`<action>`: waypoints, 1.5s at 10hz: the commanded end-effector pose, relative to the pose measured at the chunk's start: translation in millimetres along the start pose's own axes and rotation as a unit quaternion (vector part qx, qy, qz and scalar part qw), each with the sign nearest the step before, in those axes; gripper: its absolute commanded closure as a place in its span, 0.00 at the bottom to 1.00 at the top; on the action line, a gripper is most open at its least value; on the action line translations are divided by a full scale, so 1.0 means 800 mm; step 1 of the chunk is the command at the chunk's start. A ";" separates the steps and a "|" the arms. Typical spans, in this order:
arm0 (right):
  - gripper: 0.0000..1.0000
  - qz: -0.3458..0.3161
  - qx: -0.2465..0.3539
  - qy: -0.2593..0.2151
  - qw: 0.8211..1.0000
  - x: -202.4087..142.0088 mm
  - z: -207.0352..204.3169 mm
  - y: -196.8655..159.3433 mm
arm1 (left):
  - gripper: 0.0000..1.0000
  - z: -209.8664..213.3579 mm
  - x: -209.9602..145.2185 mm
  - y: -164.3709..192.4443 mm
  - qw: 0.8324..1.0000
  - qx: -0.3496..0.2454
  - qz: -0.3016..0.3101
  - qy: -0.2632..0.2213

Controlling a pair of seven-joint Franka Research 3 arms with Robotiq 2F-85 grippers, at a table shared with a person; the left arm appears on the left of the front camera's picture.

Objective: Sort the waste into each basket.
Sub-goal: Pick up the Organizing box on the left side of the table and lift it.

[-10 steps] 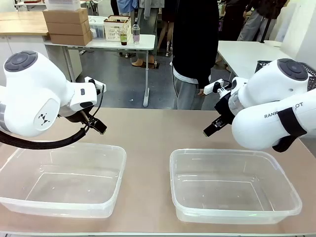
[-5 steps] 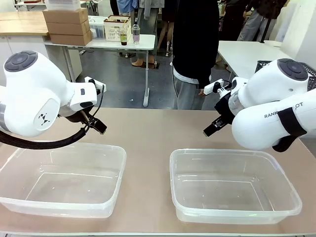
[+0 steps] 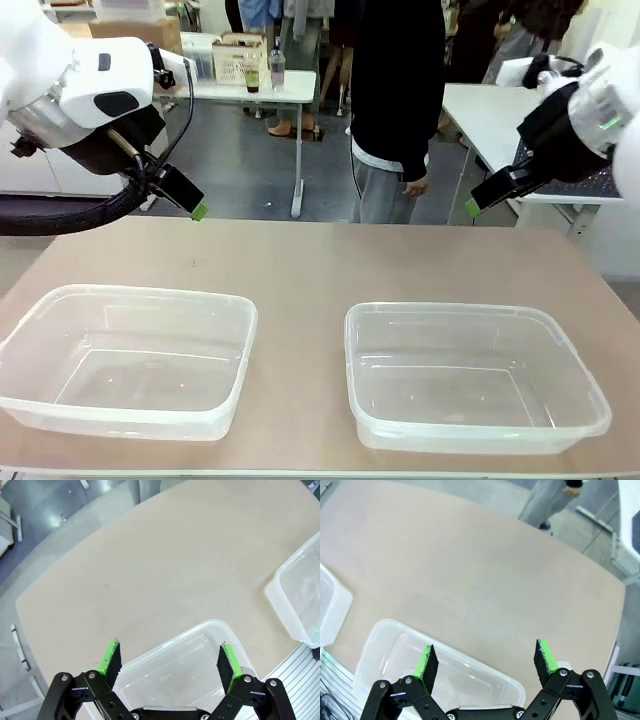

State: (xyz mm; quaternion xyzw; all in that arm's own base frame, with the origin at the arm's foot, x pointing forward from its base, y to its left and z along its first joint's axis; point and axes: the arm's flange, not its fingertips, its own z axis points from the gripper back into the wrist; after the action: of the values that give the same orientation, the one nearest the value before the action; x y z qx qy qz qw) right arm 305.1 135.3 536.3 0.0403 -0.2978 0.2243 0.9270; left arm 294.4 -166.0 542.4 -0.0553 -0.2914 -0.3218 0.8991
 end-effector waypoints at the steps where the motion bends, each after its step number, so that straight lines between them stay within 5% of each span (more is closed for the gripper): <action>1: 0.00 0.010 0.007 0.004 1.000 0.011 -0.068 -0.009 | 0.00 -0.064 0.006 0.024 1.000 0.012 0.013 0.010; 2: 0.00 0.000 0.000 0.000 1.000 0.000 0.000 0.000 | 0.00 0.000 0.000 0.000 1.000 0.000 0.000 0.000; 3: 0.00 -0.039 0.092 0.025 0.995 -0.011 0.022 -0.004 | 0.00 0.011 -0.002 0.005 0.990 -0.141 0.005 -0.026; 4: 0.00 -0.140 0.232 0.015 0.962 -0.041 0.080 -0.030 | 0.00 0.059 -0.029 0.043 0.947 -0.305 0.064 -0.082; 5: 0.00 -0.219 0.335 -0.002 0.916 -0.086 0.128 -0.073 | 0.00 0.097 -0.070 0.085 0.895 -0.411 0.109 -0.136; 7: 0.00 -0.449 0.429 -0.070 0.780 -0.163 0.136 -0.179 | 0.00 0.125 -0.156 0.156 0.849 -0.433 0.216 -0.212; 8: 0.00 -0.491 0.460 -0.113 0.731 -0.199 0.128 -0.212 | 0.00 0.121 -0.192 0.180 0.829 -0.432 0.273 -0.227; 9: 0.00 -0.524 0.450 -0.146 0.708 -0.221 0.125 -0.225 | 0.00 0.111 -0.218 0.194 0.813 -0.431 0.318 -0.227; 10: 0.00 -0.233 0.365 -0.035 0.901 -0.163 0.166 -0.169 | 0.00 0.094 -0.230 0.198 0.828 -0.355 0.404 -0.158; 11: 0.00 -0.233 0.365 -0.035 0.901 -0.163 0.166 -0.169 | 0.00 0.163 -0.182 0.211 0.855 -0.422 0.199 -0.226; 15: 0.00 -0.233 0.365 -0.035 0.901 -0.163 0.166 -0.169 | 0.00 0.163 -0.182 0.211 0.855 -0.422 0.199 -0.226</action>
State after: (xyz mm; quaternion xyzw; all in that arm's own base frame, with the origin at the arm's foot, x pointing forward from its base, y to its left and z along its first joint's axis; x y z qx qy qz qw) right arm 200.7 -55.4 579.7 0.4427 -0.1995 0.0867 0.8699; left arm 240.7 75.3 586.2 -0.5572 -0.2970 -0.2042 0.7481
